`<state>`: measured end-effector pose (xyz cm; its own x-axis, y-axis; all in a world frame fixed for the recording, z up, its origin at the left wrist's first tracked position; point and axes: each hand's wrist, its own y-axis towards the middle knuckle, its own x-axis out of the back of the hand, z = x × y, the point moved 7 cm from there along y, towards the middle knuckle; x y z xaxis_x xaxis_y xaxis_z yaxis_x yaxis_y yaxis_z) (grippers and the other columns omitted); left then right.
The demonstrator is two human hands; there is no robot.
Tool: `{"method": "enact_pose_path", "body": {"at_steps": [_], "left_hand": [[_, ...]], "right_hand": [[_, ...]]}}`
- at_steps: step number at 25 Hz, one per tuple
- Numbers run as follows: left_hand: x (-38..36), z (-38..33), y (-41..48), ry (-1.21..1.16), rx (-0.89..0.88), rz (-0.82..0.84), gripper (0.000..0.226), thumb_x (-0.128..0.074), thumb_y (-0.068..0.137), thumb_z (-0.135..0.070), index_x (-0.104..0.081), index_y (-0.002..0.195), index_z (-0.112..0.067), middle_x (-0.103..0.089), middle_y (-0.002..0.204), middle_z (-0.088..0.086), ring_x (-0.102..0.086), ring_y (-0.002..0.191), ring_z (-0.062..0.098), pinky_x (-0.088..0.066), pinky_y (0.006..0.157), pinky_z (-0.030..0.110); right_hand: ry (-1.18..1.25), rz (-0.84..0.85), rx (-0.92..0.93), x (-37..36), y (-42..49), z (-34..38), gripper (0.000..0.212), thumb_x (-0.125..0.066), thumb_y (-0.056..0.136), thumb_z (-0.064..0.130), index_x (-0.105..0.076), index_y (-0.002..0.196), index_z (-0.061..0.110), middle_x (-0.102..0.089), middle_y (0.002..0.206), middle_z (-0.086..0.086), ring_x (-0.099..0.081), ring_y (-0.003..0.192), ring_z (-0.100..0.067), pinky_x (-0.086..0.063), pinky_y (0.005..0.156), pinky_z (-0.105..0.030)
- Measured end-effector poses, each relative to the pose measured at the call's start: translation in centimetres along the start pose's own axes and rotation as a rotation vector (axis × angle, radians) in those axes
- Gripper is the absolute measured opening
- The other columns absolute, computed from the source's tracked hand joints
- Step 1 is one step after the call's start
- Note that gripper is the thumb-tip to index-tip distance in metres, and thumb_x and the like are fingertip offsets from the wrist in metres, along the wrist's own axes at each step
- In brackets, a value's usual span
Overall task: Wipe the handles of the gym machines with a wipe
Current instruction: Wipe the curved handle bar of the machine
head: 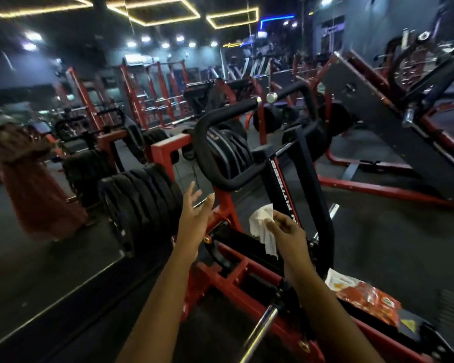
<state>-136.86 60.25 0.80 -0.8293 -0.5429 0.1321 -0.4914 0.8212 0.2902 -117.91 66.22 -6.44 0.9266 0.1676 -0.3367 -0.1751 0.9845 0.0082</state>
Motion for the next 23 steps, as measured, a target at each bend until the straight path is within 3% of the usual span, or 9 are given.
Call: {"method": "enact_pose_path", "body": {"at_steps": [3, 6, 8, 10, 14, 17, 20, 23], "left_hand": [[-2.1, 0.3, 4.3, -0.179, 0.079, -0.092, 0.073, -0.060, 0.087, -0.036, -0.017, 0.146, -0.032, -0.035, 0.148, 0.002, -0.044, 0.128, 0.020, -0.043, 0.096, 0.037], [-2.4, 1.4, 6.5, -0.088, 0.026, -0.229, 0.077, -0.067, 0.083, -0.036, -0.020, 0.143, -0.040, -0.042, 0.143, 0.002, -0.046, 0.127, 0.019, -0.043, 0.101, 0.049], [-2.7, 1.8, 7.1, -0.080, -0.055, -0.270, 0.073, -0.068, 0.083, -0.028, -0.025, 0.138, -0.049, -0.048, 0.138, 0.001, -0.052, 0.121, 0.018, -0.045, 0.099, 0.050], [-2.9, 1.9, 7.3, -0.017, -0.126, -0.293, 0.076, -0.066, 0.084, -0.018, -0.025, 0.134, -0.058, -0.048, 0.138, 0.000, -0.055, 0.119, 0.016, -0.047, 0.099, 0.046], [-3.2, 2.0, 7.3, 0.142, -0.211, -0.324, 0.086, -0.064, 0.085, -0.011, -0.013, 0.131, -0.063, -0.052, 0.136, -0.001, -0.060, 0.101, -0.007, -0.048, 0.089, 0.012], [-3.3, 2.1, 7.4, 0.169, -0.208, -0.309, 0.093, -0.067, 0.082, -0.007, -0.012, 0.128, -0.065, -0.047, 0.141, -0.003, -0.058, 0.105, -0.008, -0.048, 0.097, 0.027], [-3.4, 2.0, 7.3, 0.185, -0.210, -0.292, 0.092, -0.067, 0.081, -0.007, -0.011, 0.128, -0.063, -0.053, 0.129, -0.011, -0.058, 0.101, -0.012, -0.044, 0.101, 0.032], [-3.2, 2.2, 7.5, 0.198, -0.222, -0.293, 0.092, -0.068, 0.080, -0.008, -0.012, 0.128, -0.063, -0.056, 0.128, -0.007, -0.059, 0.104, -0.007, -0.045, 0.101, 0.031]], "right_hand": [[0.008, -0.063, 0.046, 1.3, 1.6, 1.1, 0.020, -0.059, 0.088, 0.013, -0.064, 0.108, 0.012, -0.069, 0.093, 0.000, -0.066, 0.088, -0.015, -0.048, 0.065, -0.020], [0.023, -0.080, 0.103, 2.3, 4.7, 2.3, 0.017, -0.057, 0.090, 0.011, -0.062, 0.105, 0.013, -0.068, 0.089, 0.001, -0.065, 0.079, -0.007, -0.047, 0.054, -0.011], [0.015, -0.079, 0.120, 2.5, 7.3, 2.9, 0.017, -0.056, 0.090, 0.013, -0.063, 0.105, 0.014, -0.068, 0.091, 0.001, -0.064, 0.082, -0.009, -0.046, 0.057, -0.014], [-0.010, -0.077, 0.142, 2.1, 9.5, 3.3, 0.013, -0.057, 0.090, 0.014, -0.063, 0.101, 0.018, -0.067, 0.086, 0.005, -0.063, 0.080, -0.008, -0.045, 0.059, -0.015], [-0.108, -0.099, 0.242, 0.7, 13.2, 3.9, 0.013, -0.059, 0.089, 0.016, -0.064, 0.098, 0.023, -0.066, 0.081, 0.006, -0.062, 0.077, -0.008, -0.052, 0.071, -0.026], [-0.254, -0.172, 0.362, -0.4, 15.4, 4.7, 0.021, -0.059, 0.088, 0.015, -0.065, 0.108, 0.019, -0.067, 0.101, 0.003, -0.061, 0.096, -0.010, -0.050, 0.086, -0.027], [-0.291, -0.185, 0.482, -1.9, 16.8, 5.2, 0.025, -0.057, 0.089, 0.011, -0.065, 0.113, 0.014, -0.065, 0.110, 0.002, -0.058, 0.102, -0.007, -0.046, 0.089, -0.016], [-0.416, -0.137, 0.519, -3.8, 17.3, 3.9, 0.024, -0.056, 0.090, 0.010, -0.065, 0.112, 0.014, -0.062, 0.108, 0.001, -0.056, 0.098, -0.006, -0.038, 0.078, 0.002]]}}
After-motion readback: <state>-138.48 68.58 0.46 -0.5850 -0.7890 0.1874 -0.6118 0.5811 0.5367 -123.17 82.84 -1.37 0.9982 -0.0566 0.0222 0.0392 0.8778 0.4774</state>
